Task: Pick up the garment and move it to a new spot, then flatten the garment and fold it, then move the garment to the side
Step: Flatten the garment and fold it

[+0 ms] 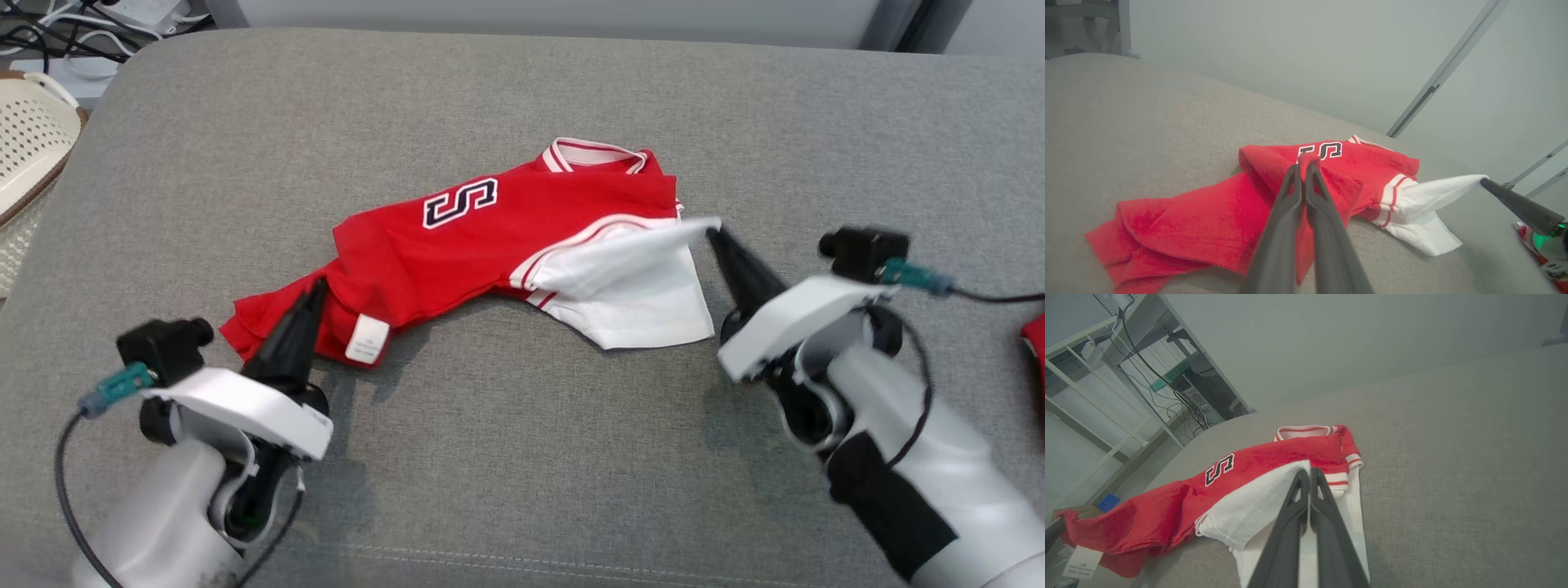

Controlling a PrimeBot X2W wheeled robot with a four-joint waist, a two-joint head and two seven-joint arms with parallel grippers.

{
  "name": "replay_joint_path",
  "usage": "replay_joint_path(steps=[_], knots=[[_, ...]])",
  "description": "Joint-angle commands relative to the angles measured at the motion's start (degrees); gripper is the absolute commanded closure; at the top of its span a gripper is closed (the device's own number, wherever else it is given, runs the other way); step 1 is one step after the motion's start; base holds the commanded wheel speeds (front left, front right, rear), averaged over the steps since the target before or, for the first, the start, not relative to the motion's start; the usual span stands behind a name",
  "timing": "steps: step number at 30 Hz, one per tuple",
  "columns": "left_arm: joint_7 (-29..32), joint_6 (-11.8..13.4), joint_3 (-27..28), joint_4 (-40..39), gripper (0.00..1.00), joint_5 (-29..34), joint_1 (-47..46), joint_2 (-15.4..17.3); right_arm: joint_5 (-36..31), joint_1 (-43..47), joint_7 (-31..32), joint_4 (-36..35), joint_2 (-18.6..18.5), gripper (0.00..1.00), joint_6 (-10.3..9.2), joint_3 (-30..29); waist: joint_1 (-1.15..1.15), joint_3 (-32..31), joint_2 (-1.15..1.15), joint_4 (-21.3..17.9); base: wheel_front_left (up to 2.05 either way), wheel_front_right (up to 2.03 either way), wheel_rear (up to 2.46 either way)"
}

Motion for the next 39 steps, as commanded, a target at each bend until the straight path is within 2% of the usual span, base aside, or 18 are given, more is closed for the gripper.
replay_joint_path(steps=[1,5,8,15,20,25,32,35,39], knots=[[-0.3,-0.4,2.7,-2.0,1.0,-0.9,-5.1,3.6,0.0,-2.5,-1.2,-4.7,-1.0,1.0,0.0,-2.8,0.0,-0.3,0.0,-0.8,0.0,0.0,0.0],[-0.3,-0.4,2.3,-3.5,1.0,-3.3,-11.4,7.6,-4.1,-4.5,-1.2,-15.6,-2.9,1.0,0.0,-13.8,0.0,-0.8,0.0,-2.6,0.0,0.0,0.0],[-0.3,-0.4,-0.4,-4.1,1.0,-5.5,-17.4,10.3,-8.1,-5.9,-1.2,-21.4,-3.2,1.0,0.0,-19.3,0.0,-1.3,0.0,-4.2,0.0,0.0,0.0],[0.3,-0.4,-5.0,-3.3,1.0,-9.4,-31.8,13.1,-13.7,-13.4,-1.3,-28.5,-2.4,1.0,0.0,-27.2,0.0,-3.5,0.0,-8.5,0.0,0.0,0.0],[-0.2,-0.4,-3.7,-4.0,1.0,-12.2,-35.4,13.4,-14.6,-15.8,-1.3,-33.8,-2.3,1.0,0.0,-31.4,0.0,-5.5,0.0,-10.5,0.0,0.0,0.0],[-0.3,-0.4,-5.5,-3.1,1.0,-13.3,-29.8,14.5,-12.3,-11.0,1.0,-35.8,-3.1,1.0,0.0,-28.1,0.0,-6.8,0.0,-10.9,0.0,0.0,0.0],[1.3,-0.4,-10.8,3.0,1.0,-16.8,-15.4,15.5,-7.3,5.0,6.5,-36.2,-6.2,1.0,0.0,-20.3,0.0,-8.6,0.0,-9.7,0.0,0.0,0.0],[1.9,-0.4,-11.6,3.5,1.0,-17.9,-12.0,15.8,-5.2,10.3,7.2,-39.6,-8.1,1.0,0.0,-18.4,0.0,-8.9,0.0,-9.0,0.0,0.0,0.0],[1.3,0.8,-10.2,-0.2,1.0,-17.7,-10.9,18.6,-4.2,13.9,7.2,-47.4,-10.6,1.0,0.0,-19.4,0.0,-9.7,0.0,-8.6,0.0,0.0,0.0]])
